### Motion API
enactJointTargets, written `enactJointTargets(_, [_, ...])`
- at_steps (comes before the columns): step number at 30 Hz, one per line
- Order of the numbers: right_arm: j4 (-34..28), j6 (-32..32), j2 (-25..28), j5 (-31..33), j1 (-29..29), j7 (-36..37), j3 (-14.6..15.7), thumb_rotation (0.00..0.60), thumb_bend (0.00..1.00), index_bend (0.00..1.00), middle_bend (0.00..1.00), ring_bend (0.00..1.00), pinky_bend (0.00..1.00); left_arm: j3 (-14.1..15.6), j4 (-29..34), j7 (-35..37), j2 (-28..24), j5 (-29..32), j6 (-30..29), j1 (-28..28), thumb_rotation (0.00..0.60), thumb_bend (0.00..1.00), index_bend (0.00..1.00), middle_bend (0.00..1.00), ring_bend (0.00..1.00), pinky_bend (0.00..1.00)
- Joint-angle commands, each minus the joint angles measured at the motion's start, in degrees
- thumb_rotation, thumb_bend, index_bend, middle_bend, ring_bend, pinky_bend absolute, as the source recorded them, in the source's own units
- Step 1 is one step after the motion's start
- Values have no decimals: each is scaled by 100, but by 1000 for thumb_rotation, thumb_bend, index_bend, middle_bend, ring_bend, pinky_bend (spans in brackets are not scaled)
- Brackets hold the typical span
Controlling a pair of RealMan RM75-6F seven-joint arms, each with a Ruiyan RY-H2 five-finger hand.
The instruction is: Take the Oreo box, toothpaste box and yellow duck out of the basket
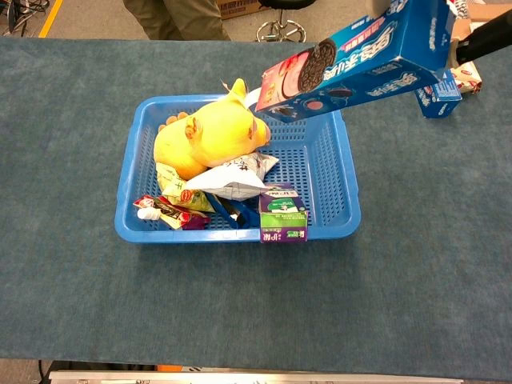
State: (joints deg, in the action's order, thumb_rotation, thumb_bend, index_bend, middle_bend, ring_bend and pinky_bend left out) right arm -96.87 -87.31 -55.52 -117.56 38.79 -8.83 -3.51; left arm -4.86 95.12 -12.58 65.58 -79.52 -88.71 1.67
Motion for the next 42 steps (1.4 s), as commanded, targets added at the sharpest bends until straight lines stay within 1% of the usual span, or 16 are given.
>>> enactJointTargets(1, [-256,216,266,-95,-94,-344,19,600,0,751,787,812,641,4,-4,-6,1,4,9,1,600,358,313,307,286,507])
enactJointTargets(6, [-578,490,553,-214,-214,-848,37,600,0,754,789,814,641,6,-4,-10,3,10,16,3,600,358,313,307,286,507])
enactJointTargets(14, [-839,887,788,-275,-364,-1288,69,600,0,755,790,815,641,1,-23,8,11,37,50,14,600,358,313,307,286,507])
enactJointTargets(19, [-1133,1235,1018,-215,-428,-1597,55,600,0,756,792,815,641,3,-55,27,19,54,100,34,600,358,313,307,286,507])
enactJointTargets(27, [-1767,1968,1480,60,-582,-2243,69,600,0,767,798,821,641,8,-90,42,31,67,142,52,600,358,313,307,286,507])
enactJointTargets(30, [-1945,2210,1627,197,-628,-2356,77,600,0,767,798,821,641,9,-97,39,34,74,149,55,600,358,313,307,286,507])
enactJointTargets(36, [-2337,2688,1976,522,-827,-2669,182,600,0,776,805,828,641,10,-105,34,35,86,155,57,600,358,313,307,286,507])
enactJointTargets(39, [-2457,2818,2069,617,-952,-2877,225,600,0,777,806,826,642,14,-102,25,35,82,155,59,600,358,313,307,286,507])
enactJointTargets(40, [-2475,2836,2076,623,-981,-2908,234,600,0,769,804,825,642,14,-100,24,35,80,155,59,600,358,313,307,286,507])
enactJointTargets(41, [-2491,2849,2081,626,-1005,-2923,240,600,0,740,796,824,642,15,-99,23,36,78,153,59,600,358,313,307,286,507])
enactJointTargets(42, [-2507,2866,2082,626,-1026,-2923,242,600,0,683,782,821,642,15,-98,21,36,78,151,58,600,358,313,307,286,507])
